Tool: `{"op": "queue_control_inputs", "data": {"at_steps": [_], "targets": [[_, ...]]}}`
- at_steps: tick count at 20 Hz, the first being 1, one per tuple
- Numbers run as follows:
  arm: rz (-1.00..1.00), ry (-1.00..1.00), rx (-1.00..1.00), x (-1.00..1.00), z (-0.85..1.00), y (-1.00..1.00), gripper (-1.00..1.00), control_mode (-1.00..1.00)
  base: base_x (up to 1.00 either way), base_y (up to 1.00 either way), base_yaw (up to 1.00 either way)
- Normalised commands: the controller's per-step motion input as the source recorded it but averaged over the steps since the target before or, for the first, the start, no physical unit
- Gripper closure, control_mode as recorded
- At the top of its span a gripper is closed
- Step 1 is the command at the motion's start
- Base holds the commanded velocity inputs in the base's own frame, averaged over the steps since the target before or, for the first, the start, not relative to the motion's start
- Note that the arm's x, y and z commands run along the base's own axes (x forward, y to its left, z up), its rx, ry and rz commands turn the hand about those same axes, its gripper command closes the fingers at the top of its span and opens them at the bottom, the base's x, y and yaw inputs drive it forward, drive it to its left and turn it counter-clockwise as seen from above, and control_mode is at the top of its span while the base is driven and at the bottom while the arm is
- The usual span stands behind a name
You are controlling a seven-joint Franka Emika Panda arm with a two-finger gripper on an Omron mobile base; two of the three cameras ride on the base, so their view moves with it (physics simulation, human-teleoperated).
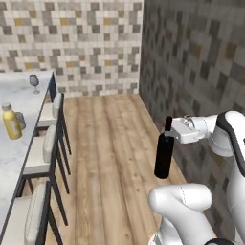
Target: There is a wine glass and glass cup on the dining counter. Place the wine bottle next to the wine glass and the juice bottle next to the glass cup.
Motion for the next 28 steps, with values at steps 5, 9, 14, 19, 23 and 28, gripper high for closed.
{"op": "queue_control_inputs", "data": {"at_steps": [5,9,14,19,23,28], "targets": [[0.00,0.00,0.00,0.00,0.00,0.00,1.00,1.00,0.75,0.08,-0.04],[0.00,0.00,0.00,0.00,0.00,0.00,1.00,1.00,0.76,0.08,-0.03],[0.00,0.00,0.00,0.00,0.00,0.00,1.00,1.00,0.77,0.05,0.00],[0.00,0.00,0.00,0.00,0.00,0.00,1.00,1.00,0.78,0.02,0.00],[0.00,0.00,0.00,0.00,0.00,0.00,1.00,1.00,0.80,0.01,0.00],[0.00,0.00,0.00,0.00,0.00,0.00,1.00,1.00,0.79,0.03,0.00]]}}
